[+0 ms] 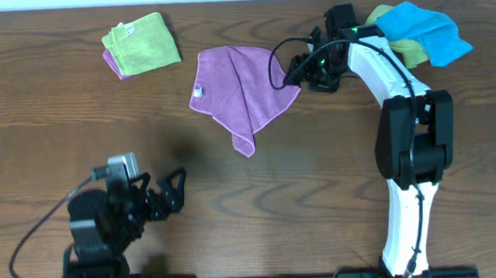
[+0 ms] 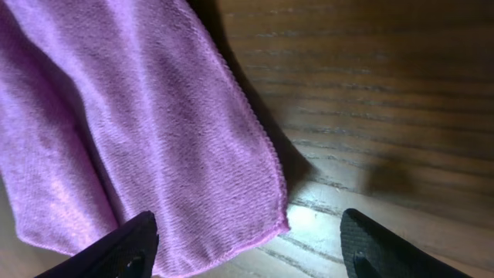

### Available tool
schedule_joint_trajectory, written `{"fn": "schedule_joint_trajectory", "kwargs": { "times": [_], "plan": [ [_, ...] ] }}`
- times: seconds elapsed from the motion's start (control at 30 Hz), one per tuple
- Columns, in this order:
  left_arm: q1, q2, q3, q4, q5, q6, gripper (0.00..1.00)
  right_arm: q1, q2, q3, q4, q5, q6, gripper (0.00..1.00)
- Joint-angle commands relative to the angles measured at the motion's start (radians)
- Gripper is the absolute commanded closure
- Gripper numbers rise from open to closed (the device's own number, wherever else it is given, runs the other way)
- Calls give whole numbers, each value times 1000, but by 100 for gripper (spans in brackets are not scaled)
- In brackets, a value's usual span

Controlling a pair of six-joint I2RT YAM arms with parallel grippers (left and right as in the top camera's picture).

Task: Fold the cloth
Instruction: 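Release the cloth and reach the left gripper toward its left corner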

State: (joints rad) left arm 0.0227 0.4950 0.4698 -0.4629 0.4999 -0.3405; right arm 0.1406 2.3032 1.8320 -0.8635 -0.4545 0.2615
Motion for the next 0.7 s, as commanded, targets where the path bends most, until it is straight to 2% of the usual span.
{"fn": "schedule_joint_trajectory", "kwargs": {
  "times": [0.0,0.2,0.33,0.53,0.67],
  "plan": [
    [-4,197,152,-25,98,-8,4,-4,6,2,3,-13,24,25],
    [-5,550,430,-185,239,4,5,-4,6,2,5,2,38,28],
    [-5,723,535,-192,291,-26,5,-3,7,2,12,2,49,32],
    [-5,845,539,-135,298,-398,5,-4,11,2,19,2,57,35],
    [-5,891,539,-99,342,-439,5,-3,36,2,16,0,69,37]
  ]
}}
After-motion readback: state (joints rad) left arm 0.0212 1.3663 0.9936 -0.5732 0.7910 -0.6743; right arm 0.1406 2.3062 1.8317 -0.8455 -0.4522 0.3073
